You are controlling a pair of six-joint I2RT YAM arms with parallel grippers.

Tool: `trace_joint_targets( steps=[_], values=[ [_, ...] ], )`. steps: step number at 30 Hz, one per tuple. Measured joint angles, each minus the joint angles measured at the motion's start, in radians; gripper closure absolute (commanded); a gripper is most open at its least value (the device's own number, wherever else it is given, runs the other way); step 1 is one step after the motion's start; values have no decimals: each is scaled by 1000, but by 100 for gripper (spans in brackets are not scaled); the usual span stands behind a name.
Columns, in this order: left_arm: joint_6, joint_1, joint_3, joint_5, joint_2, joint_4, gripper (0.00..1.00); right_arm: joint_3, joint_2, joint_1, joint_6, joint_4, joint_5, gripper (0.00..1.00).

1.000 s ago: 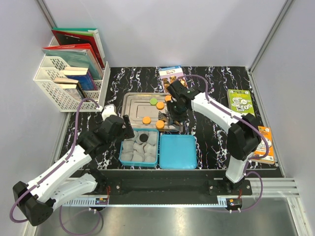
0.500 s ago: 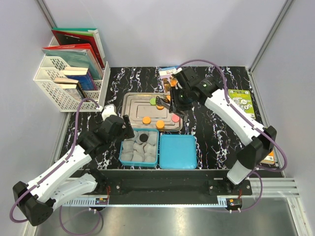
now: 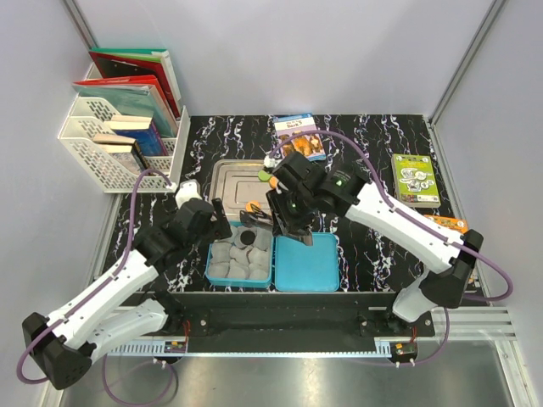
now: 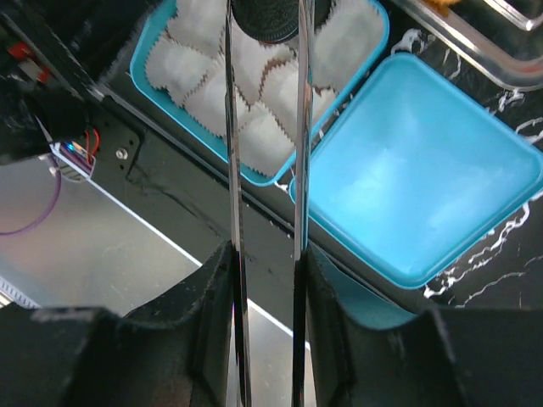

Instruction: Pack the cookies

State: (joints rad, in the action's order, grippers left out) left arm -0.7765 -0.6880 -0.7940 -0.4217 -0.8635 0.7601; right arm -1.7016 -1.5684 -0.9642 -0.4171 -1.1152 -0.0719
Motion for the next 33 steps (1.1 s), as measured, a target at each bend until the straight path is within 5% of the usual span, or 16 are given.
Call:
trace_joint_targets(
  steps=[10, 22, 27, 33],
  values=[
    [1, 0, -29, -21, 43, 31, 1, 167, 51, -52, -59, 29, 1, 91],
    [-5, 0, -29, -20, 43, 34, 1, 173, 6, -145, -84, 59, -10, 90],
    [-7, 0, -29, -20, 43, 34, 1, 175, -11, -163, -93, 76, -26, 64],
    [-8, 0, -29, -20, 43, 34, 1, 176, -20, -184, -103, 80, -27, 55]
  ],
)
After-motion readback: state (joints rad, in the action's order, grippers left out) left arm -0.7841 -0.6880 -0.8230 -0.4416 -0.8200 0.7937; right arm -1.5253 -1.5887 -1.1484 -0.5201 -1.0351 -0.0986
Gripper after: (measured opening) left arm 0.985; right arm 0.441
